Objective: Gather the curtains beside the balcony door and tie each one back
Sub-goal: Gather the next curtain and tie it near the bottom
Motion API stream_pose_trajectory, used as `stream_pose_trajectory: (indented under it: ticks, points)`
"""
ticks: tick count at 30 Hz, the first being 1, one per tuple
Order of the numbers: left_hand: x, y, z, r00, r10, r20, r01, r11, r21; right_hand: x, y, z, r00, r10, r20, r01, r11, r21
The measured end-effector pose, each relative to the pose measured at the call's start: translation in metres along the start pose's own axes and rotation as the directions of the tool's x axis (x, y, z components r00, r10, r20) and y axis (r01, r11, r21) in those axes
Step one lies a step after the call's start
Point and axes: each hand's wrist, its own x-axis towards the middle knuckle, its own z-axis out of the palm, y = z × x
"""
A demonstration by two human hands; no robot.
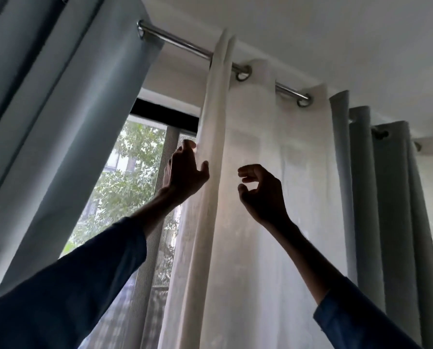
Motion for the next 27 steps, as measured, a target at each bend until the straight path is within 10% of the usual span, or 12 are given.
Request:
stream_pose_trajectory:
  ticks: [19,27]
  points:
    - [0.105,-0.015,0.021,1.000,-0.007,-0.016,0.010,0.976,0.219,0.117,0.010,0.066,0.978,0.204,0.047,-0.194,0.966,-0.169]
    - [0.114,-0.034,0.021,0.997,0.065,-0.032,-0.051,0.943,0.330,0.124,0.124,0.014,0.936,0.267,-0.230,-0.309,0.935,-0.172]
